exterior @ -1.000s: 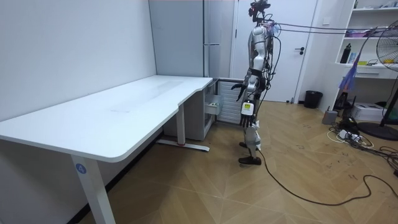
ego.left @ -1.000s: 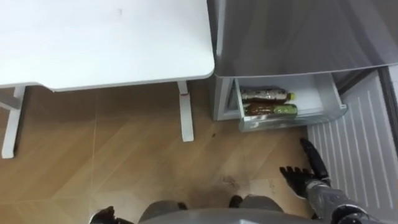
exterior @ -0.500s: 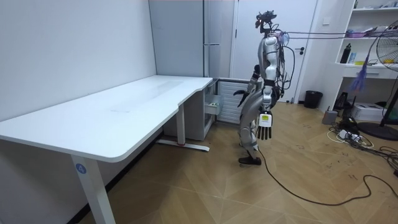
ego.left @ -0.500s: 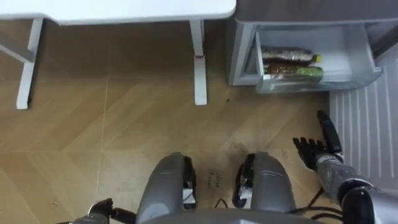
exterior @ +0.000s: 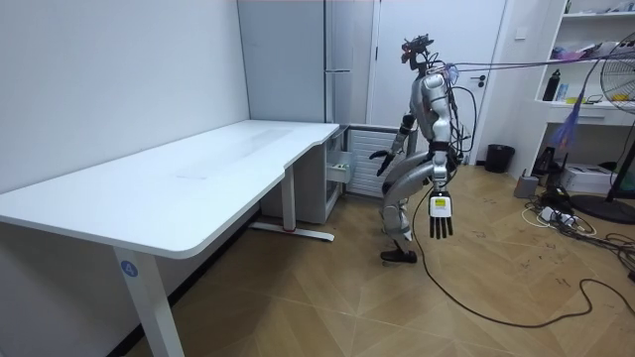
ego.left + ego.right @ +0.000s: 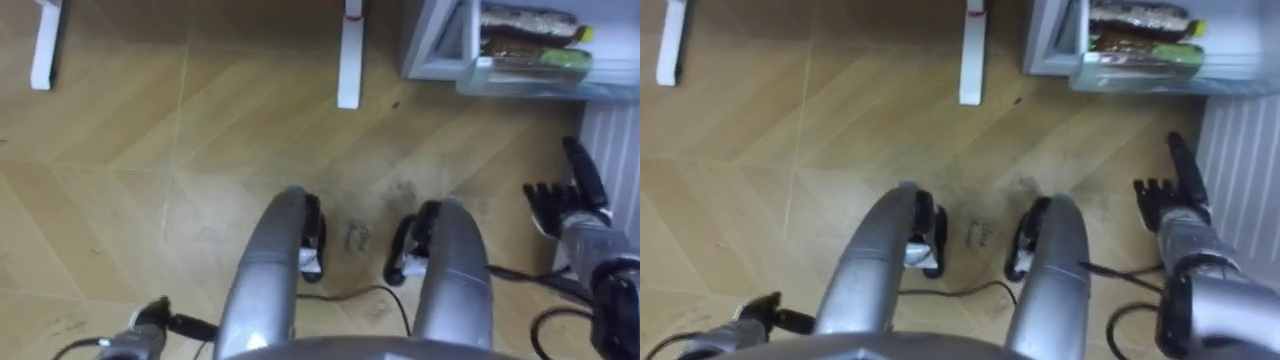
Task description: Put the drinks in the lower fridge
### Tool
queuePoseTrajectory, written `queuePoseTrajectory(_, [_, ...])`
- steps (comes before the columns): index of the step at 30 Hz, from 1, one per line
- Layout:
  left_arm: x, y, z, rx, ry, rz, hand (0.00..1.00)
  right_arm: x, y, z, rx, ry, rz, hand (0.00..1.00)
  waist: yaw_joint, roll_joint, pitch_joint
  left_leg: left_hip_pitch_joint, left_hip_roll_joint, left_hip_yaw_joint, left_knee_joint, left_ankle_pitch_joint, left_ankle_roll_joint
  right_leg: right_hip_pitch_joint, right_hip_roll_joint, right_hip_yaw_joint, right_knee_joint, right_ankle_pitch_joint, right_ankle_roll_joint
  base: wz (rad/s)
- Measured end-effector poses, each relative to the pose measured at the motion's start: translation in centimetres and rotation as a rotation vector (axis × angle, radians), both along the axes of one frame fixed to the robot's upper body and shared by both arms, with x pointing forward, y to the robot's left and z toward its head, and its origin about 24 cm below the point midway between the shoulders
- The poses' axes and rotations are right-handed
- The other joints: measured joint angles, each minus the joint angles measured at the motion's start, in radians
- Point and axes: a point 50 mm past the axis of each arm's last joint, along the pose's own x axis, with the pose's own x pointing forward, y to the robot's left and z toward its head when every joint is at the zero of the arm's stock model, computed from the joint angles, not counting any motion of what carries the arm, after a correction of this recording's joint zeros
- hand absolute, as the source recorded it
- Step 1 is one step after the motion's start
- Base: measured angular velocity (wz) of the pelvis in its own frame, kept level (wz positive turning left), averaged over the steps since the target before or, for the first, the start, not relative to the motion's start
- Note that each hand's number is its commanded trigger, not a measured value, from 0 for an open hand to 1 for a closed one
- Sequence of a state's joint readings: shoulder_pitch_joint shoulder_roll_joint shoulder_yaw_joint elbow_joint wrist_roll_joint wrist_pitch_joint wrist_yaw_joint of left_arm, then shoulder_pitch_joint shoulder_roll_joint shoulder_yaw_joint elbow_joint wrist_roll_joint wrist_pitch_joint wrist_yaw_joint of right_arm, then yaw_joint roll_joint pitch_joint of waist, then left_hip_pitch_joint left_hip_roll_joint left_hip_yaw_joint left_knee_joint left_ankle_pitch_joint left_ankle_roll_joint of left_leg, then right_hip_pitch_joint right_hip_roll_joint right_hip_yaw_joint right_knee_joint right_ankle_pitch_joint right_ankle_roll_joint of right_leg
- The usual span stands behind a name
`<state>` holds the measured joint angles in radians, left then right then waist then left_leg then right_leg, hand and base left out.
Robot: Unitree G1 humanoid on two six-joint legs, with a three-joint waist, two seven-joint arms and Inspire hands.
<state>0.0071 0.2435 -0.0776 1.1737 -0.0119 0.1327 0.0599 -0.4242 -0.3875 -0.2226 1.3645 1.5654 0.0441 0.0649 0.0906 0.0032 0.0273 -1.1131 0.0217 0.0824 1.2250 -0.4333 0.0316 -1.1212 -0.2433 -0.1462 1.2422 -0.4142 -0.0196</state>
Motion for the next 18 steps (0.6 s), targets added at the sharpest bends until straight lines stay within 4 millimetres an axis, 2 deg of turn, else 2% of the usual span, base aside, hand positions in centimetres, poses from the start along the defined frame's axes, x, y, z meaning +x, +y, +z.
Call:
queuePoseTrajectory(1, [0.4, 0.3, 0.2, 0.01, -0.017, -0.005, 0.0, 1.0, -0.1, 0.8, -0.011, -0.029, 0.012, 0.0, 0.0, -0.007, 0.0023, -0.019, -0.001, -0.001, 0.014, -0.002, 0.003, -0.018, 0.0, 0.0, 0.014, -0.005, -0.003, 0.03])
queuePoseTrajectory(6, [1.0, 0.5, 0.4, 0.018, -0.049, 0.007, 0.0, 5.2, -0.4, 4.8, -0.054, -0.181, 0.043, 0.0, 0.0, -0.012, 0.0038, -0.055, -0.003, -0.003, 0.031, -0.006, 0.01, -0.051, -0.004, -0.002, 0.03, -0.012, -0.003, 0.03])
queuePoseTrajectory(8, [1.2, 0.5, 0.5, 0.024, -0.065, 0.004, 0.0, 6.5, -0.8, 6.6, -0.061, -0.253, 0.033, 0.0, -0.002, -0.014, 0.0047, -0.055, -0.019, -0.003, 0.031, -0.008, 0.012, -0.051, -0.028, -0.003, 0.046, -0.023, 0.001, 0.25])
queuePoseTrajectory(10, [1.4, 0.7, 0.7, 0.029, -0.078, 0.0, 0.0, 6.4, -1.3, 6.9, -0.061, -0.238, 0.019, 0.0, 0.003, -0.023, 0.0035, -0.055, -0.02, -0.004, 0.03, -0.01, 0.015, -0.047, -0.035, -0.007, 0.048, -0.03, 0.005, 0.18])
queuePoseTrajectory(11, [1.3, 0.9, 0.8, 0.034, -0.081, -0.002, 0.0, 6.5, -1.2, 6.9, -0.069, -0.233, 0.029, 0.0, 0.007, -0.029, 0.006, -0.057, -0.02, -0.003, 0.03, -0.011, 0.017, -0.049, -0.035, -0.008, 0.048, -0.034, 0.003, 0.0])
queuePoseTrajectory(18, [1.6, 1.3, 1.1, 0.041, -0.114, -0.006, 0.0, 6.5, -1.7, 7.2, -0.106, -0.224, 0.049, 0.0, 0.008, -0.027, 0.0057, -0.069, -0.035, -0.003, 0.03, -0.013, 0.021, -0.062, -0.045, 0.001, 0.052, -0.037, 0.013, 0.01])
